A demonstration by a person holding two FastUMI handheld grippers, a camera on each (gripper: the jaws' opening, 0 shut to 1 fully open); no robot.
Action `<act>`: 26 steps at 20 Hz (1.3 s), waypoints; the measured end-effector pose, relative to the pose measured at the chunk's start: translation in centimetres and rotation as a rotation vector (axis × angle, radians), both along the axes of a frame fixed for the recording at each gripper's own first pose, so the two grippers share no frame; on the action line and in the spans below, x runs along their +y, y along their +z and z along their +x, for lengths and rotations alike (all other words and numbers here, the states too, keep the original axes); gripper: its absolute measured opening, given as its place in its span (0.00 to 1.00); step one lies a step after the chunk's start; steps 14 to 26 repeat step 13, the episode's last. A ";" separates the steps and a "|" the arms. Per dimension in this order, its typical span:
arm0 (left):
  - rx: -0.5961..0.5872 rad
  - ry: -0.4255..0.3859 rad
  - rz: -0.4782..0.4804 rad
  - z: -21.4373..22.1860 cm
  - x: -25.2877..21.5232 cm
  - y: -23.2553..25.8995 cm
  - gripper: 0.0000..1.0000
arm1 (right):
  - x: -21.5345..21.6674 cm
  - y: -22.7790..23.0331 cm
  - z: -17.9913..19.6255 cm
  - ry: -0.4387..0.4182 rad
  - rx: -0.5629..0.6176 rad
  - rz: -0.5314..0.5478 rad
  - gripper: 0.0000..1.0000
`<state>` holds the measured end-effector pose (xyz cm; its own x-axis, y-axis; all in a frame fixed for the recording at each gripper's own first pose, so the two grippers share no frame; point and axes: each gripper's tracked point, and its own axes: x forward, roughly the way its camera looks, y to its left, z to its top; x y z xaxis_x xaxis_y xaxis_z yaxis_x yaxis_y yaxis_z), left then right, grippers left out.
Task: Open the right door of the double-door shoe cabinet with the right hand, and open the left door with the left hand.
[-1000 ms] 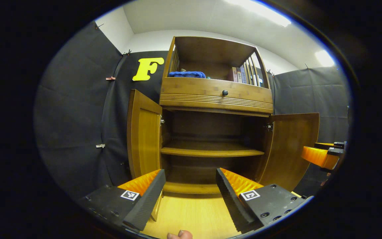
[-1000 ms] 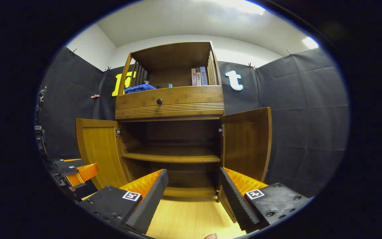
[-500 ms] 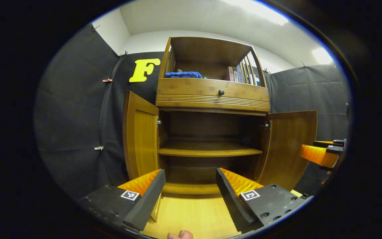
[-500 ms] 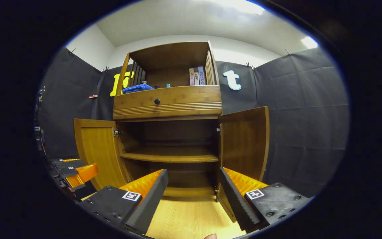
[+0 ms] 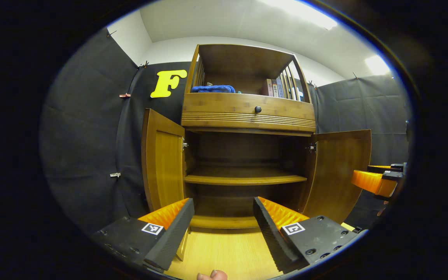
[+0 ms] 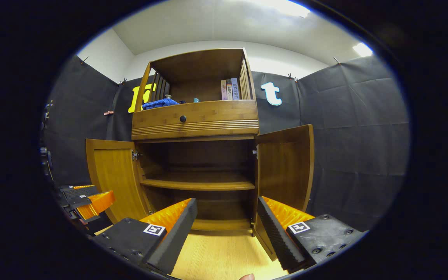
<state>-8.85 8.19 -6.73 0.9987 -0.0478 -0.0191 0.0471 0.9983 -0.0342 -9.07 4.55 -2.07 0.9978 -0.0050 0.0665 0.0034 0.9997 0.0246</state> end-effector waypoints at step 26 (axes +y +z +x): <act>-0.006 -0.009 0.015 -0.3 -0.9 0.3 0.92 | -0.5 0.4 -0.3 -0.003 -0.015 -0.008 0.98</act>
